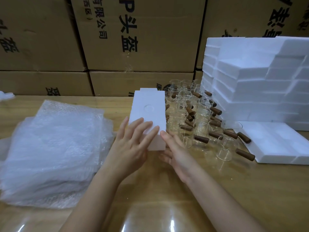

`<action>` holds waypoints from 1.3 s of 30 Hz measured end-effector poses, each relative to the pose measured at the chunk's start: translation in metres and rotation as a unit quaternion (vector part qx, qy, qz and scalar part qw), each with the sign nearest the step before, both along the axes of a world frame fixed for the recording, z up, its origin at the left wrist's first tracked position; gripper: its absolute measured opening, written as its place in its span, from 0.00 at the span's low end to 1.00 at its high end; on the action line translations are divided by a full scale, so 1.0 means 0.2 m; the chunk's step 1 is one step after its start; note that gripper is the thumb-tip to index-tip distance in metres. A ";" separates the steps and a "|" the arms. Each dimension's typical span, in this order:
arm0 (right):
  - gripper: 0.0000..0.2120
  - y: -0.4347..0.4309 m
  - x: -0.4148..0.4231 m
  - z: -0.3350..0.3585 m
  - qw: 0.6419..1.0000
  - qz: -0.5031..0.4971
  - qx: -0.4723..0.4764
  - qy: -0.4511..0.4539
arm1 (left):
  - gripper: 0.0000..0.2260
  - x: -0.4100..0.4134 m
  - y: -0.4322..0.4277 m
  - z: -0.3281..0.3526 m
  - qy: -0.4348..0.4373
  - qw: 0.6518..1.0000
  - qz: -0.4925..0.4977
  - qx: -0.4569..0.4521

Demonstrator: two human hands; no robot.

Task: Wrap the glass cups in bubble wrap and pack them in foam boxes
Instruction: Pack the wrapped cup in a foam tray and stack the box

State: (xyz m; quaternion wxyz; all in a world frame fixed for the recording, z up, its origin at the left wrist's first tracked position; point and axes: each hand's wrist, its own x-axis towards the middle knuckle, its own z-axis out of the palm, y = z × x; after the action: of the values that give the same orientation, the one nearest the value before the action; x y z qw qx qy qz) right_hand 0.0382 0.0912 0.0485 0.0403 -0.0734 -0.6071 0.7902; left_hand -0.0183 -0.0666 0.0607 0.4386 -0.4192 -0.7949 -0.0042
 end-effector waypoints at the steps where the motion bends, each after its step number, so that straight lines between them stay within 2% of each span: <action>1: 0.37 0.00 0.00 0.00 1.000 -0.006 -0.003 0.003 | 0.37 -0.01 0.00 0.00 0.004 1.000 0.007 -0.015; 4: 0.36 0.01 -0.02 0.00 1.000 -0.015 -0.022 0.006 | 0.38 -0.03 0.03 -0.01 0.016 0.999 0.023 -0.047; 8: 0.28 0.02 -0.02 -0.02 0.997 -0.001 -0.071 0.035 | 0.38 -0.08 0.03 0.04 -0.008 0.999 0.020 -0.026; 9: 0.23 0.01 -0.02 -0.04 0.997 -0.020 -0.061 0.042 | 0.40 -0.10 0.02 0.07 -0.026 0.999 0.025 -0.027; 11: 0.10 -0.02 -0.01 -0.12 0.995 -0.074 0.021 0.056 | 0.44 -0.14 0.02 0.13 -0.068 0.996 0.039 -0.033; 12: 0.07 -0.03 0.00 -0.15 0.992 -0.084 0.068 0.058 | 0.45 -0.16 0.03 0.16 -0.088 0.994 0.046 -0.037; 14: 0.08 -0.05 0.02 -0.20 0.986 -0.067 0.136 0.070 | 0.44 -0.22 0.05 0.21 -0.124 0.990 0.051 -0.048; 16: 0.08 -0.04 0.03 -0.22 0.983 -0.048 0.162 0.076 | 0.43 -0.30 0.07 0.26 -0.154 0.984 0.055 -0.068; 20: 0.07 -0.03 0.02 -0.22 0.984 -0.046 0.158 0.067 | 0.41 -0.47 0.13 0.27 -0.182 0.975 0.058 -0.115; 26: 0.07 -0.02 0.01 -0.23 0.985 -0.035 0.161 0.054 | 0.36 -0.71 0.21 0.29 -0.255 0.963 0.034 -0.078; 32: 0.06 -0.02 0.00 -0.23 0.986 -0.036 0.157 0.042 | 0.33 -0.90 0.33 0.34 -0.272 0.956 0.067 -0.092; 39: 0.07 -0.01 0.01 -0.22 0.985 -0.026 0.162 0.054 | 0.30 -1.07 0.41 0.32 -0.282 0.951 0.110 -0.059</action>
State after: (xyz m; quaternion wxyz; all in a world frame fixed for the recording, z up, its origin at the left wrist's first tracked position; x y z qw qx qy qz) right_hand 0.0394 0.0898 0.0035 0.1049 -0.0385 -0.7216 0.6832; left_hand -0.2313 0.0156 0.1244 0.1692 -0.3361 -0.9261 -0.0271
